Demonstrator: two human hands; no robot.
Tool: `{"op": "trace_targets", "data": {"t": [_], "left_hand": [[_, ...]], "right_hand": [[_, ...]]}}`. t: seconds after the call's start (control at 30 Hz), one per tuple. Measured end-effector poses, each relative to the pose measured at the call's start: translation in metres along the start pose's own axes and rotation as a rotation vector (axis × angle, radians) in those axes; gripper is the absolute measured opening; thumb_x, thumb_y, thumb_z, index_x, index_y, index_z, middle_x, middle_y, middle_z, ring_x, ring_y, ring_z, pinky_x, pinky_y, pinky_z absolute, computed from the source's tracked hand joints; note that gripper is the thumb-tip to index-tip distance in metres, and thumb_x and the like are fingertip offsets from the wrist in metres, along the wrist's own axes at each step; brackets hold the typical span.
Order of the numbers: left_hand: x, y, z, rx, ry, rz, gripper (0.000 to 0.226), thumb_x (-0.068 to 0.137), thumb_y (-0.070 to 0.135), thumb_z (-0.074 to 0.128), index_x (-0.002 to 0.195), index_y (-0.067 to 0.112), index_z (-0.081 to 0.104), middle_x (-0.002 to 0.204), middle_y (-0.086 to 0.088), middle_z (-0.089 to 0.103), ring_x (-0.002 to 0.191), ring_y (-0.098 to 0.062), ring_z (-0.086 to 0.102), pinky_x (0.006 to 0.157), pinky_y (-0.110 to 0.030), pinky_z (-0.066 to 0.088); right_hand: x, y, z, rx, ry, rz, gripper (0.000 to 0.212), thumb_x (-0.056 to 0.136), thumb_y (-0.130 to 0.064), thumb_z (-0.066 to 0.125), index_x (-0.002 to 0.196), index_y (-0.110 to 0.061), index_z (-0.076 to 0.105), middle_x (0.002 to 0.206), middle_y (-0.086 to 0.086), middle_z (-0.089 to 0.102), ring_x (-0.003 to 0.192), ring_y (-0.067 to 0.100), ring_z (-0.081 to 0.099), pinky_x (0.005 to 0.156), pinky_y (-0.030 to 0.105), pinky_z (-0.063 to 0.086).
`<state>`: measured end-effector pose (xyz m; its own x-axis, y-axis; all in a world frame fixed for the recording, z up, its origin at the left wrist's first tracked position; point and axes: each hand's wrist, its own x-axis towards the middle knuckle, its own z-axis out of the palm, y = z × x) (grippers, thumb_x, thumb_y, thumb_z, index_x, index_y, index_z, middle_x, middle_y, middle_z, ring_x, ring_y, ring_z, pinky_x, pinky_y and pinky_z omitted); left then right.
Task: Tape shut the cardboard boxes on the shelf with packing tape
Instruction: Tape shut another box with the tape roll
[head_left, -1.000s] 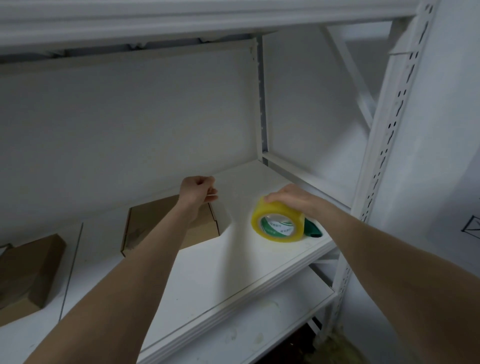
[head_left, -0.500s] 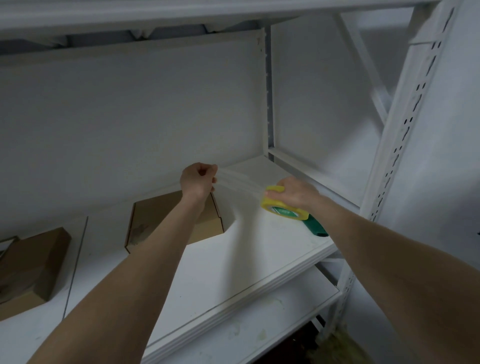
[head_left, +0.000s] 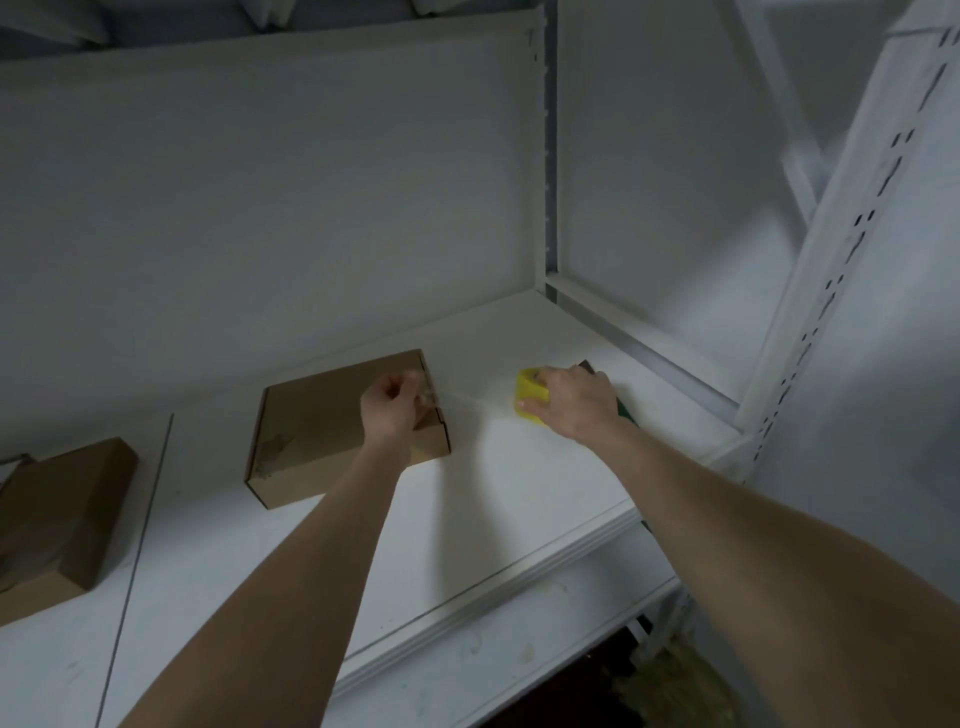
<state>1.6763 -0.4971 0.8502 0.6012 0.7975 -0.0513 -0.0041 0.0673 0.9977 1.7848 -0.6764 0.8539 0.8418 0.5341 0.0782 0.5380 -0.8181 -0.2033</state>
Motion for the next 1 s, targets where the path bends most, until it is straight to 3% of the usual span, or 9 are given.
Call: {"op": "trace_targets", "data": {"t": [0.13,0.23,0.4,0.6,0.7,0.77,0.87,1.0], "left_hand": [[-0.009,-0.013,0.003,-0.047,-0.033,0.028,0.018,0.096,0.009,0.053,0.078,0.007,0.053,0.059,-0.003,0.050,0.061,-0.019,0.051,0.068,-0.031,0.056],[-0.016,-0.020,0.007,-0.033,-0.097,0.050,0.020,0.097,0.009,0.052,0.077,0.006,0.052,0.067,-0.005,0.044,0.062,-0.014,0.048,0.071,-0.029,0.059],[-0.008,-0.016,0.004,0.044,-0.106,0.061,0.020,0.097,0.012,0.053,0.077,0.008,0.050,0.066,-0.004,0.044,0.062,-0.016,0.044,0.064,-0.033,0.048],[-0.015,-0.027,-0.004,0.109,-0.122,0.055,0.021,0.095,0.013,0.056,0.075,0.010,0.050,0.065,-0.002,0.045,0.061,-0.014,0.046,0.073,-0.032,0.046],[-0.017,-0.028,-0.005,0.126,-0.106,0.069,0.022,0.094,0.013,0.058,0.073,0.011,0.051,0.063,-0.002,0.046,0.061,-0.015,0.046,0.072,-0.030,0.045],[-0.019,-0.028,-0.004,0.126,-0.098,0.075,0.021,0.092,0.013,0.060,0.073,0.011,0.052,0.064,-0.003,0.047,0.060,-0.013,0.046,0.068,-0.025,0.045],[-0.022,-0.027,-0.003,0.152,-0.102,0.090,0.020,0.089,0.014,0.065,0.073,0.011,0.053,0.066,-0.002,0.050,0.059,-0.011,0.048,0.064,-0.021,0.044],[-0.023,-0.028,-0.002,0.169,-0.079,0.092,0.022,0.086,0.013,0.068,0.073,0.012,0.051,0.066,-0.002,0.050,0.058,-0.012,0.047,0.063,-0.023,0.043]], "right_hand": [[0.000,-0.002,0.011,-0.095,0.000,-0.053,0.052,0.092,-0.059,0.049,0.128,-0.021,0.056,0.122,0.009,0.062,0.121,0.027,0.050,0.097,0.036,0.034],[-0.005,-0.002,0.020,-0.120,0.004,-0.090,0.053,0.092,-0.059,0.050,0.128,-0.020,0.052,0.121,0.008,0.063,0.122,0.027,0.049,0.096,0.037,0.031],[-0.009,0.003,0.023,-0.076,0.001,-0.086,0.057,0.089,-0.058,0.056,0.129,-0.018,0.050,0.123,0.006,0.063,0.121,0.027,0.052,0.094,0.036,0.033],[-0.016,0.012,0.018,-0.021,-0.118,-0.088,0.049,0.091,-0.057,0.053,0.124,-0.022,0.058,0.117,0.006,0.064,0.117,0.026,0.054,0.093,0.034,0.039],[-0.019,0.019,0.009,0.158,0.099,0.042,0.033,0.100,-0.038,0.043,0.114,-0.015,0.064,0.108,0.011,0.065,0.107,0.030,0.058,0.082,0.034,0.043],[-0.020,0.030,0.003,0.147,0.208,0.200,0.026,0.099,-0.023,0.045,0.120,-0.009,0.054,0.117,0.014,0.059,0.110,0.031,0.054,0.081,0.036,0.043],[-0.022,0.048,0.006,0.233,0.118,0.402,0.039,0.092,-0.014,0.056,0.128,-0.006,0.042,0.132,0.018,0.044,0.123,0.033,0.042,0.092,0.041,0.043],[-0.028,0.057,0.020,0.250,-0.032,0.444,0.045,0.093,-0.015,0.056,0.133,-0.005,0.037,0.136,0.020,0.038,0.126,0.034,0.039,0.099,0.041,0.040]]}}
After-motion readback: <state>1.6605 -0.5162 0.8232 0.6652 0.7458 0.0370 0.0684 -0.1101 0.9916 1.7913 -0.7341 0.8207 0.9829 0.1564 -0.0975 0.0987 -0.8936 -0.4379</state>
